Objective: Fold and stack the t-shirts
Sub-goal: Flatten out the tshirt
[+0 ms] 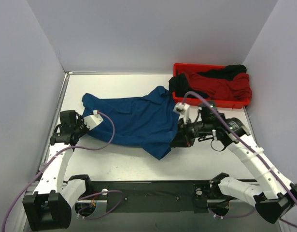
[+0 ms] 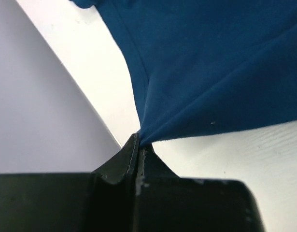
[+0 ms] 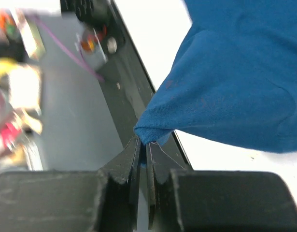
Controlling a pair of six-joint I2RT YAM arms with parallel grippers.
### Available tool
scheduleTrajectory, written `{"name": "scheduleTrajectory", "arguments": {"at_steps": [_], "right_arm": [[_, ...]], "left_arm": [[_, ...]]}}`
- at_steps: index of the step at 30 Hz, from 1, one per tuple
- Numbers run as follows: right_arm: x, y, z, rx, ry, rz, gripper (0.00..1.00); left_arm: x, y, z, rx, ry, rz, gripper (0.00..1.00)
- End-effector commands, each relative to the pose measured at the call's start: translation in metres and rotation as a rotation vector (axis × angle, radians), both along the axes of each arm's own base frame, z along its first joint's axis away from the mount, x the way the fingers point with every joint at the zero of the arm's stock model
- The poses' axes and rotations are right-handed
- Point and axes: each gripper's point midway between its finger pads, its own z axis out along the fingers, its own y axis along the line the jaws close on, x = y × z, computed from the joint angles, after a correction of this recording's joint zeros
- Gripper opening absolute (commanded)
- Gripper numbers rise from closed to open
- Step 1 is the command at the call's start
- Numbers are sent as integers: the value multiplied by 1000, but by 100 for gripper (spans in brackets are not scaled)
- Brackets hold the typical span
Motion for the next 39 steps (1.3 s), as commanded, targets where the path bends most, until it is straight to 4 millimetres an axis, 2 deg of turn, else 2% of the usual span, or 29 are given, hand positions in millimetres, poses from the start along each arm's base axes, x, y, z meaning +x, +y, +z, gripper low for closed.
{"name": "scheduleTrajectory", "arguments": {"at_steps": [1,4,6,9,12,14,16,19,21,22,23,24,25,26,27,28,29,30,31,32,33,34,35,36,37,38,39], "right_arm": [[19,-3,82,315,161,-229,0],[51,-23,98,347,106,-390,0],[56,-29,91,309,101,-444,0],[39,-32,77,292,119,-429,0],[26,-47,54,220,110,-483,0],[6,-51,53,205,131,-467,0],[-12,-59,52,172,150,-475,0],[-3,-64,61,163,98,-527,0],[25,-56,74,194,55,-534,0],[52,-49,76,201,57,-544,0],[66,-43,90,227,30,-536,0],[100,-33,90,239,15,-528,0],[119,-30,111,267,-51,-537,0],[159,-20,106,267,-63,-546,0],[180,-16,141,310,-153,-542,0],[217,-5,133,292,-142,-545,0],[237,1,184,357,-245,-532,0],[271,14,177,373,-213,-533,0],[281,21,232,472,-312,-496,0],[316,34,232,538,-288,-505,0],[316,35,284,638,-393,-477,0],[347,39,289,715,-397,-500,0],[349,30,332,805,-489,-545,0],[366,22,344,886,-502,-586,0],[377,5,361,950,-546,-675,0],[384,-4,368,994,-578,-712,0],[390,-16,376,1006,-644,-781,0]], "left_arm": [[-18,2,30,-16,-11,38,0],[-33,-8,39,-57,12,16,0],[-45,-16,46,-99,23,9,0],[-65,-25,51,-139,42,-2,0],[-86,-21,42,-114,88,19,0],[-101,-15,40,-85,117,40,0],[-114,-11,52,-73,104,66,0],[-121,-6,71,-68,78,112,0],[-110,-3,81,-59,35,127,0],[-95,0,85,-55,3,145,0],[-77,2,93,-53,-54,148,0],[-65,5,91,-52,-50,173,0],[-42,8,106,-51,-125,185,0],[-26,14,101,-41,-108,220,0],[-1,20,128,-36,-222,240,0],[20,27,128,-18,-225,274,0],[43,33,169,-21,-360,301,0],[65,42,176,-10,-383,352,0],[83,49,223,-19,-521,379,0],[102,56,232,-30,-545,414,0],[113,64,284,-41,-688,442,0],[128,74,291,-52,-713,475,0],[131,81,341,-65,-848,498,0],[147,90,343,-71,-860,524,0],[144,93,388,-88,-974,528,0],[159,99,386,-89,-973,540,0],[155,99,419,-104,-1051,530,0]]}}
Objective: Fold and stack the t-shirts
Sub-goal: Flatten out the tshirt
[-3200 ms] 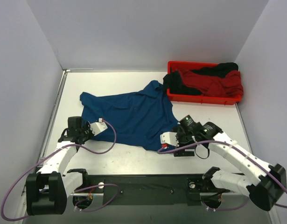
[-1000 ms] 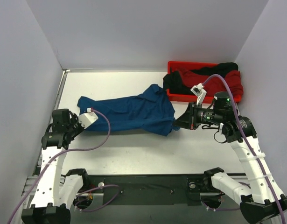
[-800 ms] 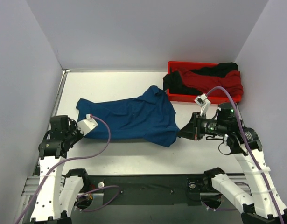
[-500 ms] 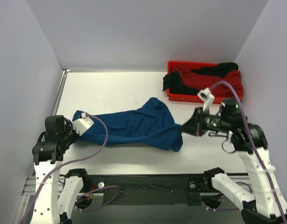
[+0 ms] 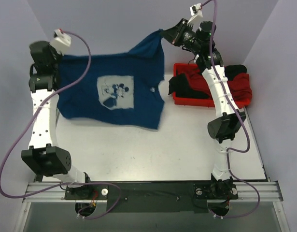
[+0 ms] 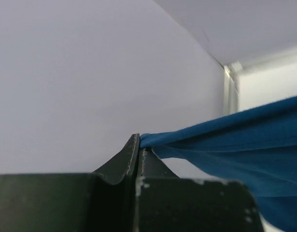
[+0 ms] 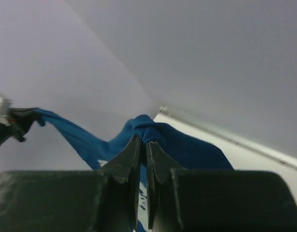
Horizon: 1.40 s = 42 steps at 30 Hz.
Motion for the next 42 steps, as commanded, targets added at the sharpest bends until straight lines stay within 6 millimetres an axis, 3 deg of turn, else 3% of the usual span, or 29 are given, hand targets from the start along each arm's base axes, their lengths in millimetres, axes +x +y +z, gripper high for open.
{"name": "scheduleTrajectory", "arguments": {"at_steps": [1,2,6,8,9,10,11,12,13,14,15,16,17,18,19,20,21,22,23,24,25,26,29,30,32,33,34,38,42], "right_arm": [[-21,-62,160,289,-428,-246,0],[-19,-70,167,257,-478,-305,0],[-29,-85,187,189,-581,-380,0],[-27,-82,174,125,-566,-373,0],[-19,-77,155,87,-525,-352,0],[-22,-76,148,56,-508,-340,0],[-12,-68,115,8,-440,-294,0],[-20,-68,105,-24,-402,-275,0],[-17,-63,64,-78,-314,-233,0],[-34,-67,61,-120,-299,-226,0],[-37,-65,15,-169,-202,-205,0],[-62,-66,-15,-224,-147,-185,0],[-74,-67,-30,-253,-123,-179,0],[-105,-65,-63,-323,-71,-145,0],[-118,-65,-74,-353,-60,-143,0],[-156,-61,-117,-441,32,-88,0],[-168,-65,-136,-486,74,-100,0],[-201,-63,-173,-538,152,-54,0],[-218,-62,-191,-560,199,-24,0],[-245,-57,-223,-592,257,31,0],[-261,-58,-239,-605,302,52,0],[-281,-57,-271,-635,374,92,0],[-309,-59,-316,-616,541,111,0],[-319,-64,-336,-630,597,114,0],[-328,-68,-352,-634,654,106,0],[-332,-69,-358,-633,669,107,0],[-335,-67,-359,-624,673,121,0],[-342,-75,-363,-669,698,126,0],[-347,-86,-352,-695,675,108,0]], "left_arm": [[9,29,159,9,-494,107,0],[7,27,178,16,-532,94,0],[35,26,179,50,-495,48,0],[40,29,170,87,-457,50,0],[45,31,157,91,-421,51,0],[42,31,155,100,-410,47,0],[48,33,130,99,-347,41,0],[40,30,131,110,-340,29,0],[47,26,95,102,-254,-5,0],[34,22,93,118,-239,-26,0],[37,17,55,115,-162,-65,0],[20,12,53,142,-149,-89,0],[15,5,4,125,-37,-131,0],[0,-3,1,150,-18,-158,0],[-12,-12,-52,125,108,-205,0],[-28,-18,-56,149,126,-234,0],[-45,-26,-111,119,253,-276,0],[-61,-30,-117,140,271,-299,0],[-81,-37,-168,118,389,-335,0],[-104,-43,-202,116,462,-364,0],[-115,-50,-212,116,483,-385,0],[-133,-53,-244,104,564,-408,0],[-172,-62,-288,65,713,-449,0],[-191,-69,-304,28,784,-481,15],[-216,-73,-320,0,869,-506,48],[-224,-73,-323,10,896,-520,57],[-240,-70,-330,11,958,-511,79],[-282,-60,-335,31,1091,-486,81],[-297,-51,-337,56,1119,-441,72]]}}
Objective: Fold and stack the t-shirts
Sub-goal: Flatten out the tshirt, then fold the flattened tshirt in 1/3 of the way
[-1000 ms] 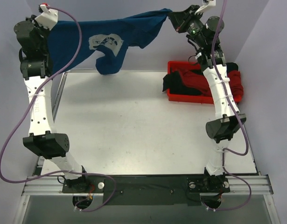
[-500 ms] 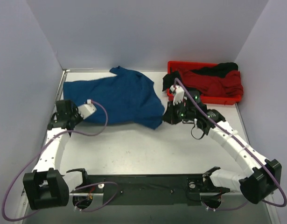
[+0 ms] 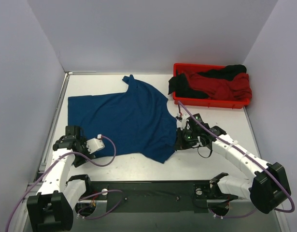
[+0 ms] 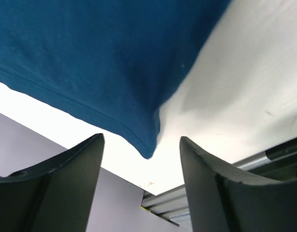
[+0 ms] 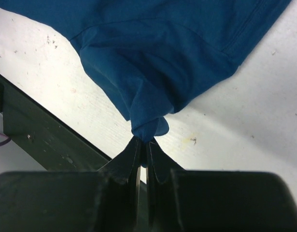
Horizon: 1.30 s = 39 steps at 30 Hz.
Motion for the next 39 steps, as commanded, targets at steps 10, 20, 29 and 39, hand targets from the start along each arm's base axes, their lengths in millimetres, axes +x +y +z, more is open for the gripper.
{"name": "scheduleTrajectory", "arguments": {"at_steps": [10,20,29,39], "right_arm": [[10,-9,31,-2,-92,16,0],[48,-19,59,65,-164,-58,0],[121,4,73,37,-220,-27,0],[198,42,74,25,-266,132,0]], "left_arm": [[-11,20,-27,96,91,-52,74],[24,17,-3,46,-67,33,0],[70,23,36,36,-233,103,0],[140,39,49,28,-345,232,0]]}}
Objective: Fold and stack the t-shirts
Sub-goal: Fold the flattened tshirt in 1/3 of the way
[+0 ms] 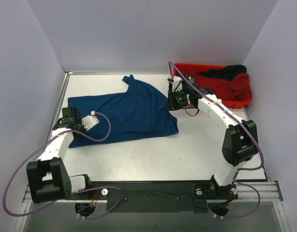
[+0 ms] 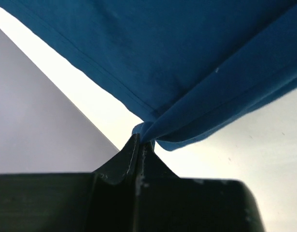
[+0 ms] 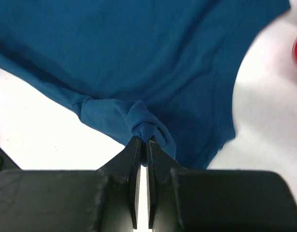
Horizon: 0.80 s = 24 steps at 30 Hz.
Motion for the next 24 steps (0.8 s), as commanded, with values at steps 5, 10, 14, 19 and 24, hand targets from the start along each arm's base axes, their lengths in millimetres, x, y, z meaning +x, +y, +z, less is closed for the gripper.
{"name": "scheduleTrajectory", "arguments": {"at_steps": [5,10,14,19,24], "right_arm": [[52,30,4,-5,-48,153,0],[77,34,2,-11,-72,148,0],[92,37,2,-11,-93,154,0],[106,26,-2,-26,-101,122,0],[112,23,-6,-18,-101,127,0]], "left_arm": [[49,13,8,3,-104,77,0],[56,19,2,24,-125,93,0],[66,25,2,34,-160,137,0],[73,26,3,17,-173,168,0],[74,29,-6,27,-158,183,0]]}}
